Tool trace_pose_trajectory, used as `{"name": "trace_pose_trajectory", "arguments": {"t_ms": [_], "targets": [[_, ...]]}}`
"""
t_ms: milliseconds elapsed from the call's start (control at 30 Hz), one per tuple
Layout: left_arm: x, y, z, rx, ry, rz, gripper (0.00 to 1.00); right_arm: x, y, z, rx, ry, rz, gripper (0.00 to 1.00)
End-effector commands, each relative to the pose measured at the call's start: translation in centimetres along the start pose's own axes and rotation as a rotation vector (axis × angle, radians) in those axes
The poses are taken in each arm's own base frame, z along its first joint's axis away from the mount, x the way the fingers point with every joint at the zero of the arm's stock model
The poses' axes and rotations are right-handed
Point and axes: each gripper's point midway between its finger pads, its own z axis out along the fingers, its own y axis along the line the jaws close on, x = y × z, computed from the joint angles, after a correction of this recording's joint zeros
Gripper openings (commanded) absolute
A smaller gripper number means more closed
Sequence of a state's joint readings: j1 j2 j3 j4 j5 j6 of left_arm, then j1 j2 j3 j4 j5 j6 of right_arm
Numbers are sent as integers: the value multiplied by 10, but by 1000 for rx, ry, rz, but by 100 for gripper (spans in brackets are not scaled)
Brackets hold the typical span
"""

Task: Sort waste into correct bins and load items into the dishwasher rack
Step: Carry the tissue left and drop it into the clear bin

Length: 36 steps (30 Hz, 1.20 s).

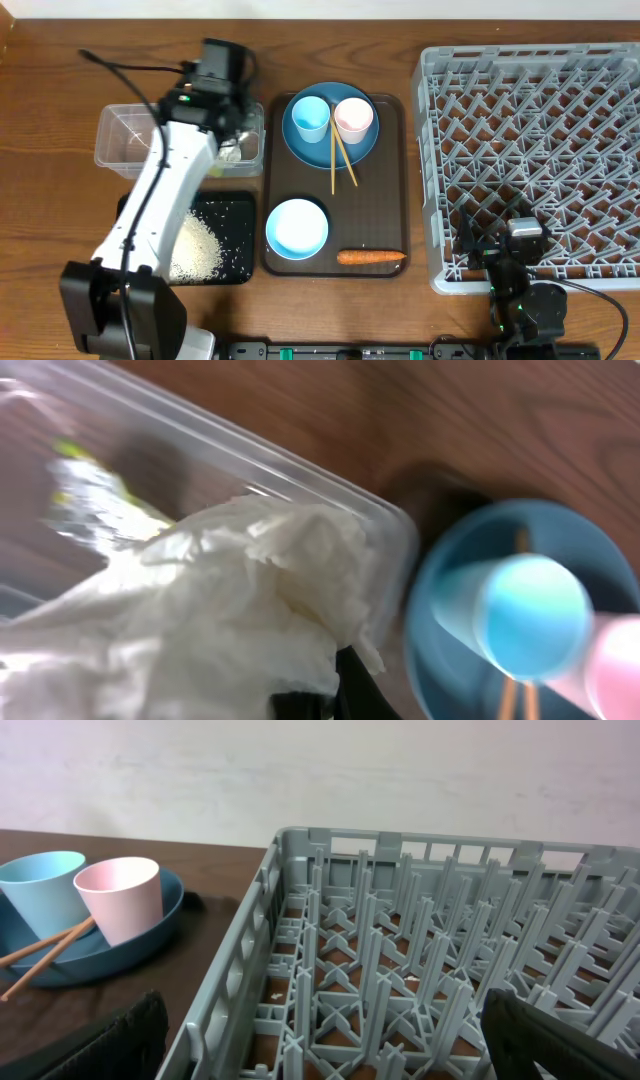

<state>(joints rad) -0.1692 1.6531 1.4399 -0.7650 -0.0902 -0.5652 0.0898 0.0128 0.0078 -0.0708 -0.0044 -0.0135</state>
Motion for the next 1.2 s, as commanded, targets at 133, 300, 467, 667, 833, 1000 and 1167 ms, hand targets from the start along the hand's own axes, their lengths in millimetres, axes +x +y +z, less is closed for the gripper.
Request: {"name": "trace_pose_trajectory", "arguments": {"t_ms": [133, 300, 467, 667, 833, 1000, 1167], "targets": [[-5, 67, 24, -144, 5, -60, 6, 2, -2, 0, 5, 5, -17, 99], [-8, 87, 37, -173, 11, -101, 6, 2, -1, 0, 5, 5, -17, 99], [-6, 91, 48, -188, 28, -104, 6, 2, -1, 0, 5, 5, -17, 99], [7, 95, 73, -221, 85, -96, 6, 2, -1, 0, 4, 5, -17, 99], [8, 96, 80, -225, 92, -95, 17, 2, -1, 0, 4, 5, -17, 99], [6, 95, 77, -219, 82, -97, 64, 2, -2, 0, 5, 5, -17, 99], [3, 90, 64, -187, 75, -100, 72, 2, -2, 0, 5, 5, -17, 99]]}}
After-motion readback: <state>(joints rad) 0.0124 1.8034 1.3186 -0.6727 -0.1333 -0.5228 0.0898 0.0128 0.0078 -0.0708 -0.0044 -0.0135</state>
